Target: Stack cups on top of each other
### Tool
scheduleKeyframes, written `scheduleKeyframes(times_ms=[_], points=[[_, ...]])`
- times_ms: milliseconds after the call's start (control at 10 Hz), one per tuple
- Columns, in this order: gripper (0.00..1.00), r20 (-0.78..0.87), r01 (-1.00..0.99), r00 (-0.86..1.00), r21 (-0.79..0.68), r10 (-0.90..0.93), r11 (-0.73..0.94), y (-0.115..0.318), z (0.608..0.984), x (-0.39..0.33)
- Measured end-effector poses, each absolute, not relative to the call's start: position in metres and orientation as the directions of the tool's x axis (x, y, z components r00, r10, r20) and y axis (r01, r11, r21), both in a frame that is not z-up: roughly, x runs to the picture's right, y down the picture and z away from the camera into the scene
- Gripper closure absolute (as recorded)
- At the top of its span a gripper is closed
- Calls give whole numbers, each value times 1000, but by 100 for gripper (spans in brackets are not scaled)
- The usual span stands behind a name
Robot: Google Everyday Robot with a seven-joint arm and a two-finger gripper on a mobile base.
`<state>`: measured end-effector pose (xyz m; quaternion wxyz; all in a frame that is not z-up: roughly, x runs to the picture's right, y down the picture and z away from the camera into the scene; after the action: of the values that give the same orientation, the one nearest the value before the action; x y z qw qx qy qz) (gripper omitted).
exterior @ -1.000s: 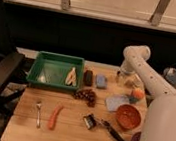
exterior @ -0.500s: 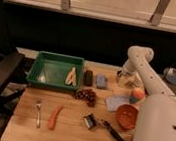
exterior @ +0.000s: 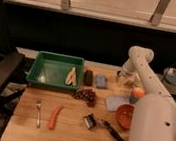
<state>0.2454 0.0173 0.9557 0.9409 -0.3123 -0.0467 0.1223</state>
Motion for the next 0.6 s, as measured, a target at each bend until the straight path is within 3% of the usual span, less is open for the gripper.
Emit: scheduleKeyframes(times_ms=[200,400,600], points=[[81,32,-182,967,-606,252,774,19,952,242],[97,48,-169,968,-608,248,776,20,948,241],[100,69,-156,967,-599,245,786,15,941,239]])
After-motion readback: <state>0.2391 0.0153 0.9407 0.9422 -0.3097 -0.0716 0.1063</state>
